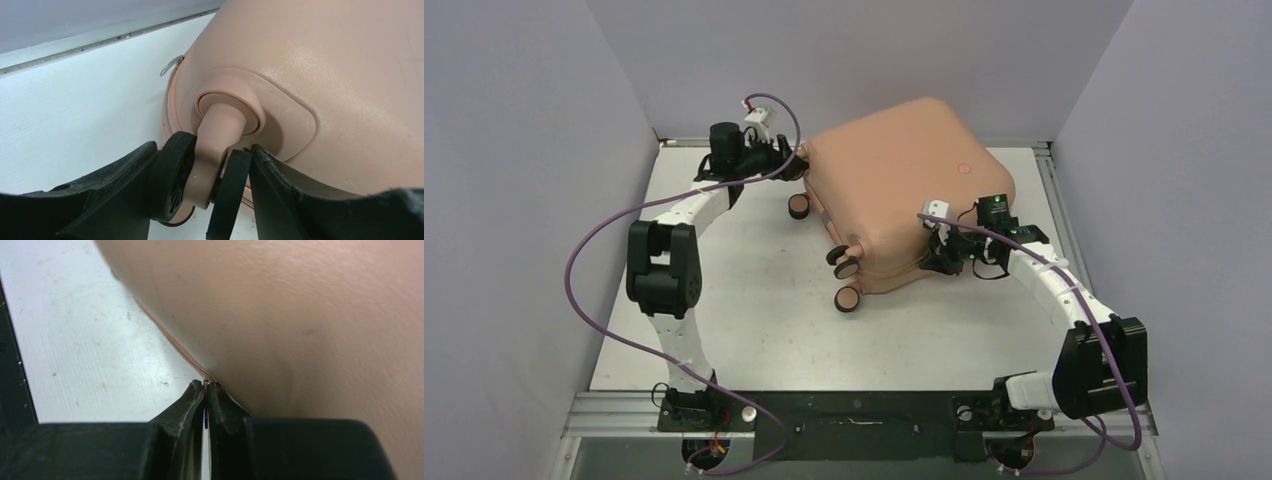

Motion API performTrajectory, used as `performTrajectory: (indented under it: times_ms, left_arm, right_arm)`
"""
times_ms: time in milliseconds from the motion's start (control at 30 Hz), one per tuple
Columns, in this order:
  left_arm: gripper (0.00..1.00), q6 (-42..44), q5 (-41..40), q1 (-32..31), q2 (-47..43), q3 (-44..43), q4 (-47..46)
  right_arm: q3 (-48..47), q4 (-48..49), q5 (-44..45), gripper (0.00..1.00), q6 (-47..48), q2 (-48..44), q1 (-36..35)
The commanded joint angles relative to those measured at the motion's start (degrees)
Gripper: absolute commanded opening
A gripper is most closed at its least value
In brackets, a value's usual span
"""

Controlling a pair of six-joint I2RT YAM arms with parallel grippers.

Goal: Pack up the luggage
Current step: Zip the luggage at the center of the board.

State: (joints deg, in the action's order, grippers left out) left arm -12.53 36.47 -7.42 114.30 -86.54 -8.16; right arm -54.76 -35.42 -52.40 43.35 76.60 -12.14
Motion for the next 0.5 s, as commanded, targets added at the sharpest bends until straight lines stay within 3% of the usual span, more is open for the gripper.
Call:
performTrajectory:
  times_ms: [0, 300, 467]
  left_arm:
    - [0.00, 1.15, -11.78, 2.13, -6.44, 5.28, 3.72]
    - [0.00, 4.41, -9.74, -1.03, -14.98, 15.76, 5.71]
    - [0.00, 3.24, -8.96, -1.72, -17.86, 19.53, 7.52]
  right_arm:
    - [-0.57, 17.23, 3.37, 0.05, -6.75, 0.04, 5.33]
    - [-6.14, 19.89, 7.80, 0.05, -6.01, 6.69, 17.31]
    - [-4.81, 14.48, 5.06, 0.05, -1.29, 5.47, 18.61]
